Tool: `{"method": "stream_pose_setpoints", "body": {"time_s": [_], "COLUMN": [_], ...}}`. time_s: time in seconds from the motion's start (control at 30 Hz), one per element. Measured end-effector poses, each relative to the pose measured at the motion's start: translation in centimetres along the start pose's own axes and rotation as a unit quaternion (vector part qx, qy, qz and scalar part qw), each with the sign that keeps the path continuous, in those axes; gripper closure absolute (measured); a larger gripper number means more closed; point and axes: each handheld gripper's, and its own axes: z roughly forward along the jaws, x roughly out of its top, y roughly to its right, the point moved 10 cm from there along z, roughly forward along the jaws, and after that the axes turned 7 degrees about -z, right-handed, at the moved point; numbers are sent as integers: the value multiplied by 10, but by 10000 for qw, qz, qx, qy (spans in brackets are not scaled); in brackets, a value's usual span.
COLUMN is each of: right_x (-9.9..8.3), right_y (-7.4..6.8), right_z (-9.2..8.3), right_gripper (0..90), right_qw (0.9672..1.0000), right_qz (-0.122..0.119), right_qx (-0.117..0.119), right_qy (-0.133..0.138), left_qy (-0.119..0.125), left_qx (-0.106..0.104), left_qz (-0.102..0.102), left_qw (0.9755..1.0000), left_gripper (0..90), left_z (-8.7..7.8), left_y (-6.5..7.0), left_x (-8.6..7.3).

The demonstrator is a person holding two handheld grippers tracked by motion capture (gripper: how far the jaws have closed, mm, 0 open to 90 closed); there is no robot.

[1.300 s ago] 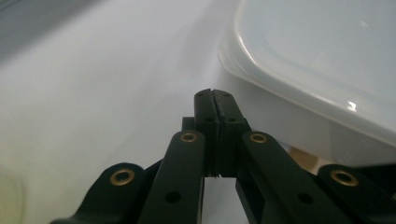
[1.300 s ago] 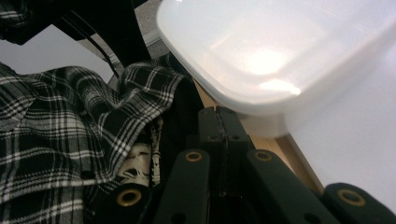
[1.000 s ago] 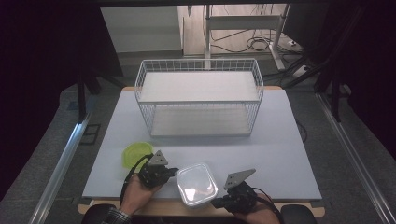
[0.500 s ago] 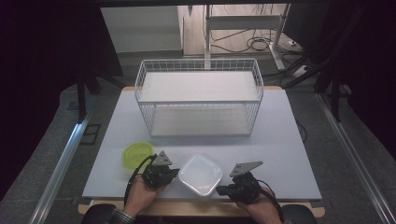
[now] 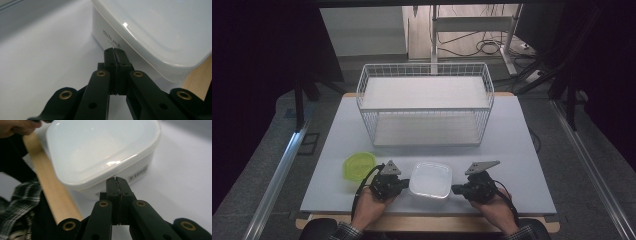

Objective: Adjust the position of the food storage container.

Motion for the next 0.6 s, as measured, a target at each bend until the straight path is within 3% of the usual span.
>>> {"method": "stream_pose_setpoints", "body": {"time_s": [0.17,0.33,0.47,0.6], "right_x": [6,7,6,6], "right_y": [16,21,20,25], "right_z": [1,2,-1,-9], "right_gripper": [895,895,861,770], "right_qw": [9997,9997,9988,9969], "right_qz": [-27,-22,-193,-275], "right_qx": [-236,-231,-452,-703], "right_qy": [4,50,66,212], "left_qy": [35,95,250,445], "left_qx": [67,67,370,481], "left_qz": [32,42,131,54], "left_qw": [10000,9999,9989,9978], "left_gripper": [900,899,816,693], "left_z": [4,3,-7,-18], "left_y": [1,0,-5,-10], "left_x": [4,5,8,9]}}
